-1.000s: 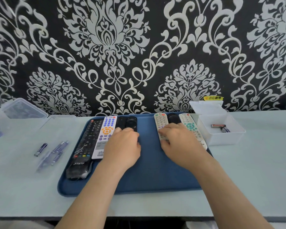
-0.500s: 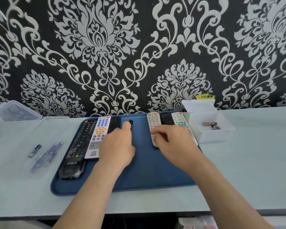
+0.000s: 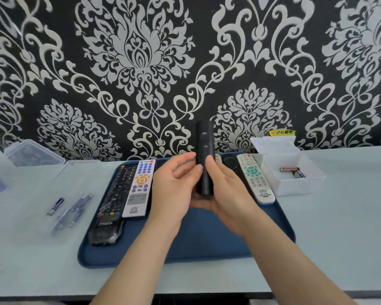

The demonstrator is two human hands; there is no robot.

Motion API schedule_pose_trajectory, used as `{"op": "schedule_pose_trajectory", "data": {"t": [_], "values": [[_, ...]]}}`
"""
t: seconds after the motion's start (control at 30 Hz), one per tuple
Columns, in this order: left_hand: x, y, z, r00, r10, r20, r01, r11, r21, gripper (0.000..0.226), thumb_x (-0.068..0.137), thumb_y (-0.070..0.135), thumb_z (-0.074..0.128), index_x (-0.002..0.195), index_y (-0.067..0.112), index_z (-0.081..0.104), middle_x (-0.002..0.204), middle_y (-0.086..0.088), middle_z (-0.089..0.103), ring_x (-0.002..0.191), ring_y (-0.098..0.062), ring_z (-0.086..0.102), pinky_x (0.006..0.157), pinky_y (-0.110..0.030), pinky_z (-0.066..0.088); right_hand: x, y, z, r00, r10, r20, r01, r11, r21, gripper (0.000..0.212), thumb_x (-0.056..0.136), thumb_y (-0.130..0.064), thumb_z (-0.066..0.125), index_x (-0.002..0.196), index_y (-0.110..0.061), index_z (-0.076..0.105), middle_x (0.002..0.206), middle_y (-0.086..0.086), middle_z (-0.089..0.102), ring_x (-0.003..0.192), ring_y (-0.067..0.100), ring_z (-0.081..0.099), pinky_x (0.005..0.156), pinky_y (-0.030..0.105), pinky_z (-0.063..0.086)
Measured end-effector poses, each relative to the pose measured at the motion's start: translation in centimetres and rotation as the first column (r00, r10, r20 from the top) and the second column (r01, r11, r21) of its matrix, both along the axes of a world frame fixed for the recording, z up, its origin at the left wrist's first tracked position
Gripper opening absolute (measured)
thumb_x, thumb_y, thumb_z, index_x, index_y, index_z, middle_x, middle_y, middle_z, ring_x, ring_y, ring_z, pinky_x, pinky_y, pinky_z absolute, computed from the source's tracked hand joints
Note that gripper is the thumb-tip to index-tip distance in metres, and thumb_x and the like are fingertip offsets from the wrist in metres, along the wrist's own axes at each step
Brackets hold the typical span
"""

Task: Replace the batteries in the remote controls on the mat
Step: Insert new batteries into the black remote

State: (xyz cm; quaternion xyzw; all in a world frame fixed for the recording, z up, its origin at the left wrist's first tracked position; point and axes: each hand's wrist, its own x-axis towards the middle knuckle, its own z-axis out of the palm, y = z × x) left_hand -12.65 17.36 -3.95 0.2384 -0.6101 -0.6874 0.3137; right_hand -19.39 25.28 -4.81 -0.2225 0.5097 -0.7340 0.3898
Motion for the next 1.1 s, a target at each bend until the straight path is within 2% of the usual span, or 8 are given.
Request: {"op": "schedule_pose_trajectory", "data": {"t": [0.43, 0.57, 0.67, 0.73, 0.83, 0.9, 1.0, 1.1], "values": [[1.1, -1.7, 0.8, 0.999, -0.043, 0.023, 0.047, 0.977, -0.207, 0.038, 0.083, -0.013, 0.062, 0.112, 0.013, 0.060, 0.103, 0.004, 0.073, 0.090, -0.008, 0.070, 0.078, -0.020, 0.055, -0.5, -1.0, -0.1, 0.993, 0.119, 0.013, -0.115, 0.982, -0.150, 0.028, 0.105, -0.011, 0.040, 0.126, -0.021, 0.056, 0.113, 0.007, 0.072, 0.097, 0.019, 0.071, 0.074, 0.039, 0.058], [1.4, -2.6, 0.2, 0.970, 0.097, 0.221, 0.105, 0.654, -0.749, 0.057, 0.078, 0.015, 0.075, 0.129, 0.033, 0.056, 0.141, 0.017, 0.047, 0.129, -0.001, 0.041, 0.110, -0.019, 0.030, -0.9, -1.3, 0.1, 0.993, 0.046, 0.109, -0.032, 0.991, -0.128, 0.028, 0.104, -0.011, 0.041, 0.123, -0.022, 0.059, 0.116, 0.011, 0.071, 0.097, 0.030, 0.072, 0.082, 0.049, 0.057], [1.5, -1.4, 0.0, 0.927, 0.002, 0.375, 0.331, 0.462, -0.823, 0.088, 0.073, 0.037, 0.079, 0.147, 0.028, 0.032, 0.154, 0.018, 0.024, 0.139, 0.005, 0.019, 0.110, -0.006, 0.011, -1.4, -1.0, 0.2, 0.986, -0.086, 0.144, 0.099, 0.991, -0.087, 0.022, 0.103, -0.026, 0.046, 0.115, -0.020, 0.063, 0.105, 0.006, 0.073, 0.089, 0.019, 0.072, 0.073, 0.041, 0.059], [1.4, -1.0, -0.2, 0.933, 0.058, 0.355, 0.309, 0.376, -0.874, 0.083, 0.076, 0.042, 0.075, 0.147, 0.026, 0.034, 0.155, 0.012, 0.028, 0.138, -0.002, 0.028, 0.107, -0.010, 0.016, -1.5, -0.8, 0.1, 0.984, -0.121, 0.133, 0.124, 0.992, -0.015, 0.033, 0.101, -0.043, 0.047, 0.117, -0.021, 0.065, 0.106, 0.004, 0.072, 0.091, 0.018, 0.072, 0.065, 0.035, 0.057], [1.6, -1.1, 0.1, 0.950, 0.104, 0.294, 0.254, 0.287, -0.923, 0.055, 0.082, 0.045, 0.061, 0.129, 0.017, 0.058, 0.140, 0.000, 0.054, 0.121, -0.017, 0.054, 0.101, -0.029, 0.044, -1.6, -0.7, 0.2, 0.978, -0.138, 0.159, 0.136, 0.990, 0.022, 0.047, 0.099, -0.054, 0.042, 0.116, -0.018, 0.067, 0.099, 0.004, 0.075, 0.084, 0.018, 0.073, 0.058, 0.030, 0.057], [1.5, -0.9, 0.3, 0.968, 0.062, 0.242, 0.222, 0.238, -0.946, 0.045, 0.086, 0.044, 0.050, 0.116, 0.013, 0.065, 0.120, -0.003, 0.067, 0.101, -0.021, 0.066, 0.077, -0.039, 0.057, -1.7, -0.6, 0.2, 0.971, -0.170, 0.171, 0.165, 0.985, 0.042, 0.050, 0.099, -0.056, 0.040, 0.110, -0.016, 0.068, 0.086, 0.001, 0.076, 0.077, 0.014, 0.074, 0.059, 0.029, 0.057], [1.6, -0.4, 0.5, 0.996, 0.064, 0.056, 0.040, 0.223, -0.974, 0.032, 0.092, 0.032, 0.048, 0.109, 0.012, 0.067, 0.092, 0.000, 0.072, 0.076, -0.015, 0.064, 0.061, -0.029, 0.053, -2.2, -0.6, 0.2, 0.955, -0.236, 0.179, 0.226, 0.971, 0.071, 0.052, 0.098, -0.059, 0.038, 0.092, -0.016, 0.067, 0.070, 0.001, 0.070, 0.064, 0.014, 0.067, 0.060, 0.029, 0.053], [2.2, -1.5, 1.5, 0.975, 0.201, -0.091, -0.166, 0.397, -0.903, 0.020, 0.093, 0.018, 0.051, 0.103, 0.021, 0.068, 0.069, 0.010, 0.062, 0.060, -0.006, 0.056, 0.059, -0.013, 0.045, -2.8, -0.5, 0.2, 0.933, -0.311, 0.182, 0.301, 0.950, 0.078, 0.052, 0.099, -0.057, 0.038, 0.089, -0.012, 0.062, 0.069, 0.007, 0.062, 0.056, 0.018, 0.056, 0.056, 0.029, 0.047]]}}
